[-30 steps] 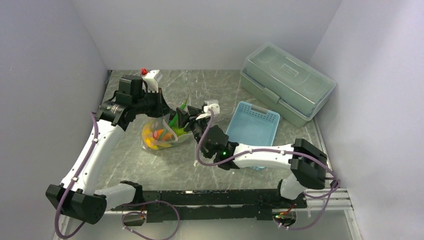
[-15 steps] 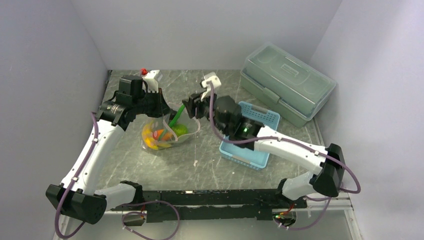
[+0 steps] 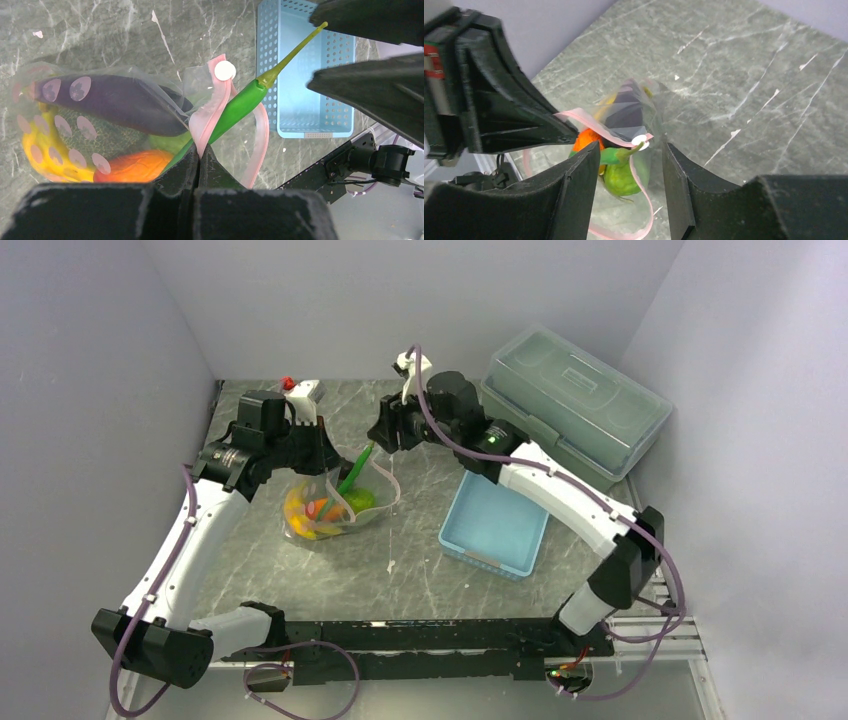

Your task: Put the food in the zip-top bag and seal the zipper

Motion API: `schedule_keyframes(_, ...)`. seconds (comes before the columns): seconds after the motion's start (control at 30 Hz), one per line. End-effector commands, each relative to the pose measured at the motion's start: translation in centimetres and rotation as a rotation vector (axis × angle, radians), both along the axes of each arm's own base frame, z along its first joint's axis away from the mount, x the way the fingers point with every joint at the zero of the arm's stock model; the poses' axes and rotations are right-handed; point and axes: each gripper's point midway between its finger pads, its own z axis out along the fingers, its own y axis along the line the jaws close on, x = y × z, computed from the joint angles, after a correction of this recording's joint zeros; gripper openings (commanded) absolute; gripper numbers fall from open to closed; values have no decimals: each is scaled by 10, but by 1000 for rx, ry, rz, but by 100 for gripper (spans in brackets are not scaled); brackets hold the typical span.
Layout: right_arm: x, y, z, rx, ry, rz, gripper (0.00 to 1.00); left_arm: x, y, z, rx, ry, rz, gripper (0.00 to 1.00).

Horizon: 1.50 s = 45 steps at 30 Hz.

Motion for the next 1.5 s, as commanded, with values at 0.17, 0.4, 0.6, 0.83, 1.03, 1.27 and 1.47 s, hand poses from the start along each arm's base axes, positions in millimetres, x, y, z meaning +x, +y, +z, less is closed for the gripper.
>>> schedule_keyframes(0.17,-1,13,-11,-9,154,111,49,1,-4,14,-36,-50,-18,0)
schedule_keyframes(0.4,-11,27,-24,-17,229,222,45,1,-4,15,-34,-54,-17,0)
schedule_keyframes(0.6,-18,28,-32,-27,258,256,37,1,-4,15,-34,-53,-18,0)
schedule_keyframes(0.83,-22,29,-38,-24,274,270,19,1,-4,15,-33,-54,-16,0)
schedule_keyframes(1.03,-22,26,-31,0,251,250,0,1,-3,15,-32,-53,-14,0)
schedule_keyframes(1.27,-25,11,-13,69,195,189,0,2,-3,15,-30,-54,-11,0)
schedule_keyframes(1.47,-28,-6,-2,142,151,110,0,2,-3,14,-29,-51,-10,0)
